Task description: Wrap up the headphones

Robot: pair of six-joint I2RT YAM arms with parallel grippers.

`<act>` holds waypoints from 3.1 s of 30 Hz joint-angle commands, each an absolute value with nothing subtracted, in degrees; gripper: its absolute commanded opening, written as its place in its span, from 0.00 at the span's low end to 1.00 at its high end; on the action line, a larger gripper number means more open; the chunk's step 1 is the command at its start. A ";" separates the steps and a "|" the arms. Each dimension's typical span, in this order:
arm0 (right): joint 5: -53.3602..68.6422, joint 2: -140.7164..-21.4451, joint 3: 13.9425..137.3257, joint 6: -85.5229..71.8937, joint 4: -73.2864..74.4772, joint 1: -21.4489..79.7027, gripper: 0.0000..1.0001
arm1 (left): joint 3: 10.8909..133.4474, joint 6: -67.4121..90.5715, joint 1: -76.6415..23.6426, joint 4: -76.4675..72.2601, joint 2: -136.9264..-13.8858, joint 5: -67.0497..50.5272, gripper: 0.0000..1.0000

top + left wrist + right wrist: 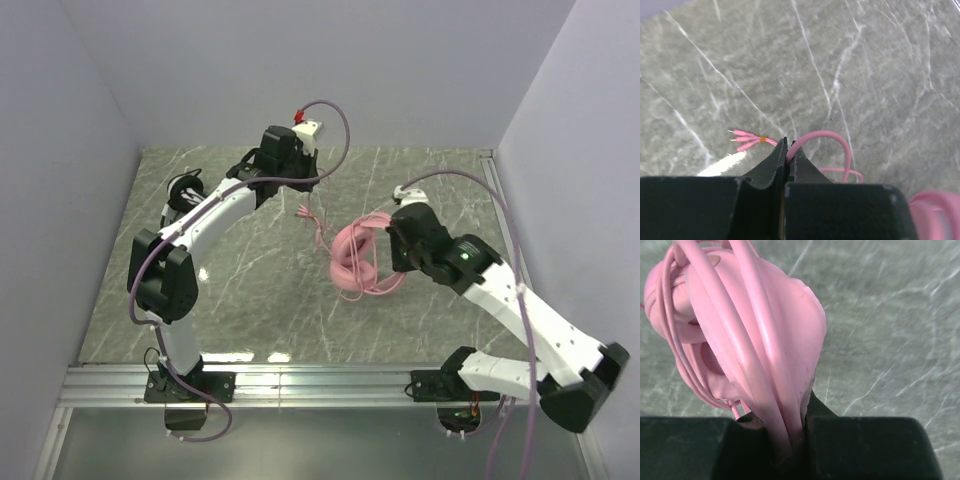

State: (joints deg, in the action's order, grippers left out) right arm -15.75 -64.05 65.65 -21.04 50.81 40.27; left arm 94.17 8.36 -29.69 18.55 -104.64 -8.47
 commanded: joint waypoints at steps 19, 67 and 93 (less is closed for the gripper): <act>21.78 -50.18 67.24 -15.64 27.24 40.43 0.00 | 92.54 12.83 -29.27 18.71 -101.16 -28.48 0.00; -25.22 -64.33 66.00 -29.44 53.71 32.61 0.00 | 102.50 8.17 -31.29 48.87 -86.23 -19.76 0.00; 5.69 -57.31 62.06 -43.58 19.71 19.43 0.00 | 40.52 39.20 -49.82 -11.68 -58.00 -29.72 0.08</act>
